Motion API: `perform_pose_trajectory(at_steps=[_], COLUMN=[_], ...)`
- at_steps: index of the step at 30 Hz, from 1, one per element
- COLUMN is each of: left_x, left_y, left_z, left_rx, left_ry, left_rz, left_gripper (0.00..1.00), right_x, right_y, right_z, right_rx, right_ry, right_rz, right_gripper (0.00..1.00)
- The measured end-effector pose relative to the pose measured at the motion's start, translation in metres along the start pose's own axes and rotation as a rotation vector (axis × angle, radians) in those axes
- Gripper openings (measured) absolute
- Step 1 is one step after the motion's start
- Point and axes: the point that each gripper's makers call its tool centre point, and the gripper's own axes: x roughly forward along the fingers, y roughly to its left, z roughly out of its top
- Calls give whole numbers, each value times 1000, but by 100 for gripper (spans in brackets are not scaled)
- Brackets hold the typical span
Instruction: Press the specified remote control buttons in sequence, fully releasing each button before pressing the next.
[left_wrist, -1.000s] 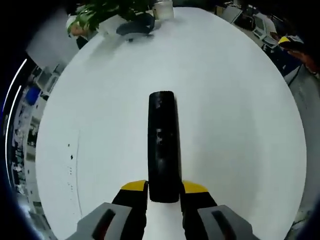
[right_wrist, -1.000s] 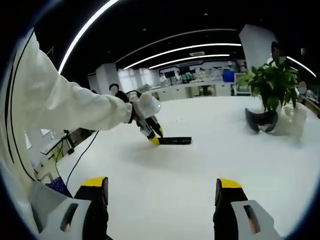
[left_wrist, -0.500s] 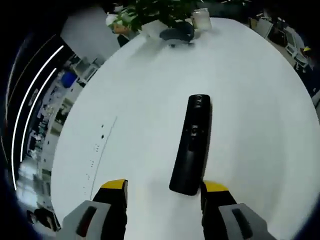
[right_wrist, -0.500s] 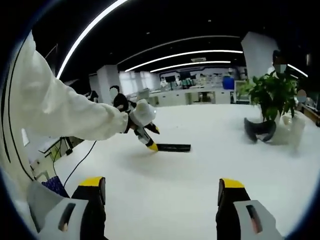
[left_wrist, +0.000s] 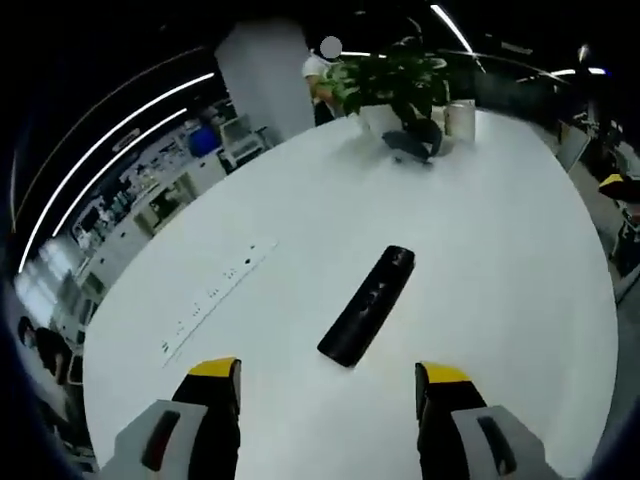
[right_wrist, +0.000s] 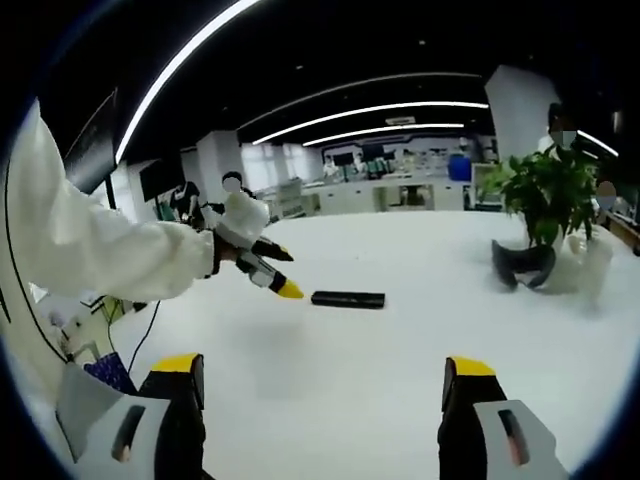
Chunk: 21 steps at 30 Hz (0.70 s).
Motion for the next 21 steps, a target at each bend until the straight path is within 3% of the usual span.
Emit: perform_pose_trajectory(at_steps=[7, 17, 21], left_x=[-39, -89, -105], left_y=[-27, -51, -61], left_z=[7, -4, -14], left_rx=[-145, -252, -282], left_ry=[-134, -229, -239], left_rz=[10, 87, 105], left_gripper=[83, 89, 88], right_x=[-2, -5, -7], right_y=[-2, 0, 1], right_z=[2, 0, -2], right_rx=[19, -6, 2], right_ry=[-14, -15, -11], right_rz=[-3, 0, 2], right_gripper=[99, 99, 99])
